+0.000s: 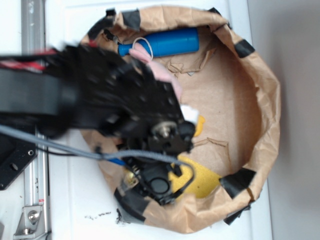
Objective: Grab the yellow cloth.
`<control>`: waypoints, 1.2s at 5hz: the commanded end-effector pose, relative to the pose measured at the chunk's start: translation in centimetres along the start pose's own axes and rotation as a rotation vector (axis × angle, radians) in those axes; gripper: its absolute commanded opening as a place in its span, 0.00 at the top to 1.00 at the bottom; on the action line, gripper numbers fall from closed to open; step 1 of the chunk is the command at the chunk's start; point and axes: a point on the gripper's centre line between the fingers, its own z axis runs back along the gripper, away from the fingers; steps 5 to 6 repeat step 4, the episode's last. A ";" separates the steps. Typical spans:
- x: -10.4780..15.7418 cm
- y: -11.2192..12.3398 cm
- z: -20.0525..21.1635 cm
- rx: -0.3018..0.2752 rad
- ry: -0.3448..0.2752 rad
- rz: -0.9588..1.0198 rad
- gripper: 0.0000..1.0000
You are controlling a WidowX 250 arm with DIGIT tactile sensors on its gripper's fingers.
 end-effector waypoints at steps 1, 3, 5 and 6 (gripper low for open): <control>3.8 -0.1 11.2 0.069 -0.189 -0.059 1.00; 0.7 2.4 14.2 0.300 -0.361 -0.291 1.00; 0.8 2.8 14.2 0.240 -0.364 -0.255 1.00; 0.8 2.8 14.2 0.240 -0.364 -0.255 1.00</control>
